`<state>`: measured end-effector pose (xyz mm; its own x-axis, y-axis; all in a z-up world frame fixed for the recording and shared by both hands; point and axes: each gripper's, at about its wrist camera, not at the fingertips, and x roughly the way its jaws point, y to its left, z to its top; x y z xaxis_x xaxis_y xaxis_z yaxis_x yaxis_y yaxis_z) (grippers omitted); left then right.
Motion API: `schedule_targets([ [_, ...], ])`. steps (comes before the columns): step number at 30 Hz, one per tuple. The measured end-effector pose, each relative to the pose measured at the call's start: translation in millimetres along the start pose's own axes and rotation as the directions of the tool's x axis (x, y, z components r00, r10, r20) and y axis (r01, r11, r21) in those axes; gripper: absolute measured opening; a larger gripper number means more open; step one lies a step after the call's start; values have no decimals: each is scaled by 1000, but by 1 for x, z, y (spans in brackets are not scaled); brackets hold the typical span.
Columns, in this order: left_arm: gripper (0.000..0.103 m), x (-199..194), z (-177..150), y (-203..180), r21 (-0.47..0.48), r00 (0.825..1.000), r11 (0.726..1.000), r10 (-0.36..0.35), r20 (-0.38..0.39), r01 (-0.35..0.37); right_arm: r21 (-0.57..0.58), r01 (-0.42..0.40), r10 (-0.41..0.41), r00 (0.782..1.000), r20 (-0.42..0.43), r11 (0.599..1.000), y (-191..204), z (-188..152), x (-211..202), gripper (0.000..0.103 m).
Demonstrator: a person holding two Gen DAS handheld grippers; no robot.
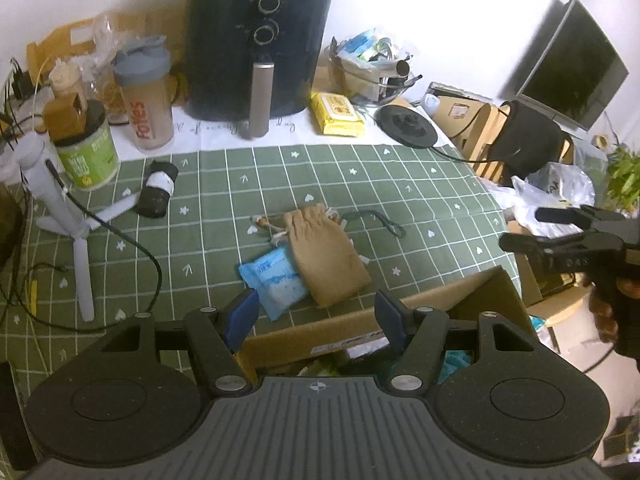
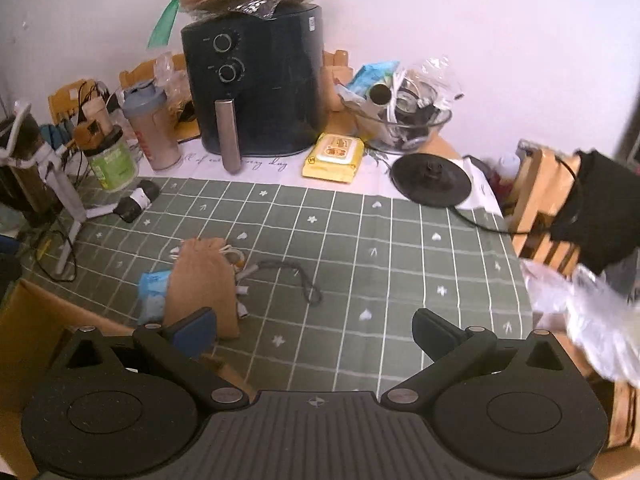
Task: Organize soft objects
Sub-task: 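Move both grippers away from the box toward the brown drawstring pouch, then close the right gripper on the brown drawstring pouch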
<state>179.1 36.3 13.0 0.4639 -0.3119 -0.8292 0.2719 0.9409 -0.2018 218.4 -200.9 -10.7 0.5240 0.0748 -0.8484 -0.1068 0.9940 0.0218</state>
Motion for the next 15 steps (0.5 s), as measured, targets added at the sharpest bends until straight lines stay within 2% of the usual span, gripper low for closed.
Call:
schedule_targets([
  [10, 63, 3, -9, 7, -44, 999, 999, -29, -28, 28, -58, -84, 80, 995, -63, 995, -2, 24, 47, 103],
  [15, 63, 2, -11, 9, -57, 999, 998, -31, -29, 29, -73, -149, 140, 983, -117, 986, -5, 33, 76, 103],
])
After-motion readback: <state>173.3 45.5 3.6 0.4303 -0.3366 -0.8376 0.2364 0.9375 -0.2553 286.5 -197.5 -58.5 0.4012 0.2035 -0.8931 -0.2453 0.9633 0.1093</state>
